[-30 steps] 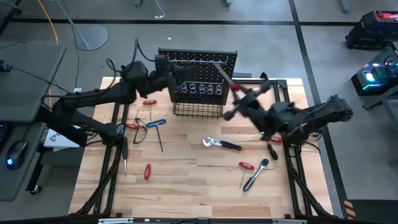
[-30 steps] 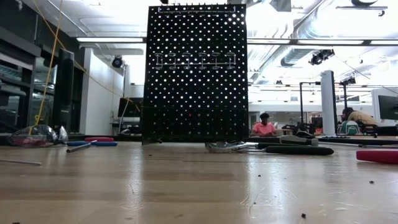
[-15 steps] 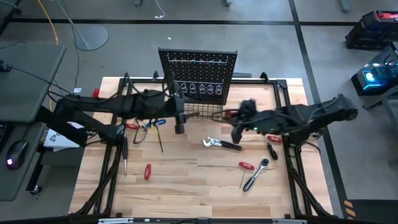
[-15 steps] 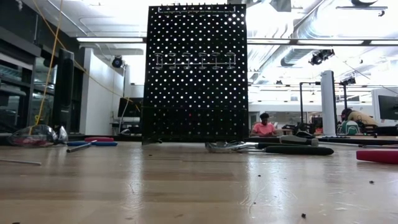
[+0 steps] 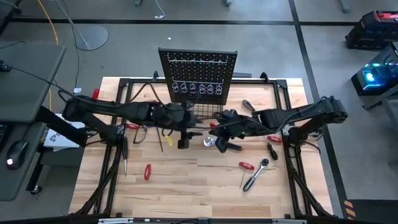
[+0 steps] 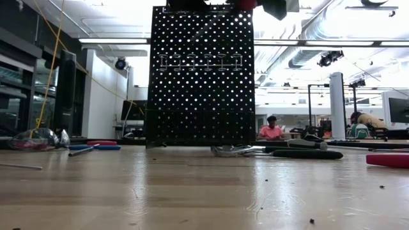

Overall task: Hang tools onto peg board
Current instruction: Hang the middle left red allen wrench on the pegboard

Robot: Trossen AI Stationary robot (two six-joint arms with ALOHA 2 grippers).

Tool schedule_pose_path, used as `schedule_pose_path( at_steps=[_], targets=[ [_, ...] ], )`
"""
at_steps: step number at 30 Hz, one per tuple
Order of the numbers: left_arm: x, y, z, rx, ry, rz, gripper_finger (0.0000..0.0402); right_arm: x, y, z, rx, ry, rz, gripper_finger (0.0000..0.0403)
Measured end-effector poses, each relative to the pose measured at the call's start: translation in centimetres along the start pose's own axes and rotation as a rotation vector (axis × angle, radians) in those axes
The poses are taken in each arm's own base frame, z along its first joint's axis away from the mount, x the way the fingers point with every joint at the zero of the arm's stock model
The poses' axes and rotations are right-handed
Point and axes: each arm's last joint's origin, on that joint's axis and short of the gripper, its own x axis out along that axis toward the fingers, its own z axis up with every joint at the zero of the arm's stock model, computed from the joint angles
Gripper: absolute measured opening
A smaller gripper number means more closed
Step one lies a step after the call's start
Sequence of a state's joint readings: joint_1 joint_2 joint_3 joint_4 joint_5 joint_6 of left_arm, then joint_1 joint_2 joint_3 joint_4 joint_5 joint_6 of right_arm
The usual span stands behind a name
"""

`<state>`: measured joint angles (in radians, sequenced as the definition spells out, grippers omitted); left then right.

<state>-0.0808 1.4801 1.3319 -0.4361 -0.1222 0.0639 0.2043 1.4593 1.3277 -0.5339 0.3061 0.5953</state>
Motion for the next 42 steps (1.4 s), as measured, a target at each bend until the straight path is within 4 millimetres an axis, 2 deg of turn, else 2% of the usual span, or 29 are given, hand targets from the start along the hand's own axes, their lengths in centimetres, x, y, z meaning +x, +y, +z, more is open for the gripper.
schedule_pose_path(
  at_steps=[6,15,19,24,31,33,39,42],
  targets=[
    [2.0,0.3,-0.5,-0.107,0.026,-0.078,0.0205,0.2,-0.3,0.6,-0.06,-0.001,0.058,0.0036],
    [2.4,0.4,0.0,-0.123,-0.028,-0.114,0.0194,0.2,-0.4,0.6,-0.134,0.013,0.078,0.0036],
    [2.4,0.4,-0.1,-0.124,-0.021,-0.119,0.0144,0.2,-0.4,0.6,-0.158,0.011,0.078,0.0036],
    [2.5,0.9,-0.4,-0.132,0.008,-0.128,0.0021,0.2,-0.3,0.6,-0.173,0.009,0.08,0.0036],
    [2.5,1.2,-0.8,-0.111,0.036,-0.15,0.0003,0.3,-0.3,0.7,-0.201,-0.001,0.089,0.0039],
    [2.4,1.2,-0.8,-0.112,0.046,-0.152,0.0002,0.3,-0.2,0.8,-0.203,-0.016,0.089,0.0063],
    [2.3,1.8,-1.7,-0.143,0.127,-0.13,0.0001,-0.2,0.1,0.8,-0.206,-0.062,0.033,0.0183],
    [2.2,2.0,-2.2,-0.16,0.159,-0.123,0.0001,-1.1,0.2,1.2,-0.223,-0.081,0.012,0.0214]
  ],
)
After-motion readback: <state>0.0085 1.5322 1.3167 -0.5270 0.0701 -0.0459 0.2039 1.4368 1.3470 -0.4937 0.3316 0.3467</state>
